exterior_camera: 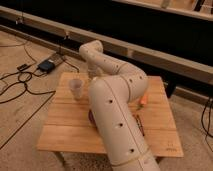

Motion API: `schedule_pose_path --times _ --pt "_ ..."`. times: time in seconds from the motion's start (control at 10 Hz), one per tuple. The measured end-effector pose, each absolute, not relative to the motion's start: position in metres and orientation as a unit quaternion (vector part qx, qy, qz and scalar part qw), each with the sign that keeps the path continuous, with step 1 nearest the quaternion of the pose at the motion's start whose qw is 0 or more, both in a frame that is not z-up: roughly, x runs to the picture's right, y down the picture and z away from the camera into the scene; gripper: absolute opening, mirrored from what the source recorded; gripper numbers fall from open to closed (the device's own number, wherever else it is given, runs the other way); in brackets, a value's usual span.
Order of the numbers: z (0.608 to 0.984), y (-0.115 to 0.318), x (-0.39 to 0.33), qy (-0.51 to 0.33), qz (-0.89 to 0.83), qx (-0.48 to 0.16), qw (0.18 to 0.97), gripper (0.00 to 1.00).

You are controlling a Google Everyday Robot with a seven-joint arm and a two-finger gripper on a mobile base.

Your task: Stand the bottle upright

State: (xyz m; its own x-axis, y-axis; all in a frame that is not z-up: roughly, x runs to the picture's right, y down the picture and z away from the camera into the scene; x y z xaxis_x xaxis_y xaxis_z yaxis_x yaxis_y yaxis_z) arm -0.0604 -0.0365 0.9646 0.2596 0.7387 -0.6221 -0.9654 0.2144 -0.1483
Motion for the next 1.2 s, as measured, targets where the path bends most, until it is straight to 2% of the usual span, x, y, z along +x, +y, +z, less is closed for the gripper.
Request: schedule_pose_path --times 0.7,1.2 --pt "0.976 -0.03 -0.065 0.195 0.588 -0.286 0.731 0.65" --pt "0.98 -0.02 -0.071 0.19 0.584 -0.28 0.738 0.65"
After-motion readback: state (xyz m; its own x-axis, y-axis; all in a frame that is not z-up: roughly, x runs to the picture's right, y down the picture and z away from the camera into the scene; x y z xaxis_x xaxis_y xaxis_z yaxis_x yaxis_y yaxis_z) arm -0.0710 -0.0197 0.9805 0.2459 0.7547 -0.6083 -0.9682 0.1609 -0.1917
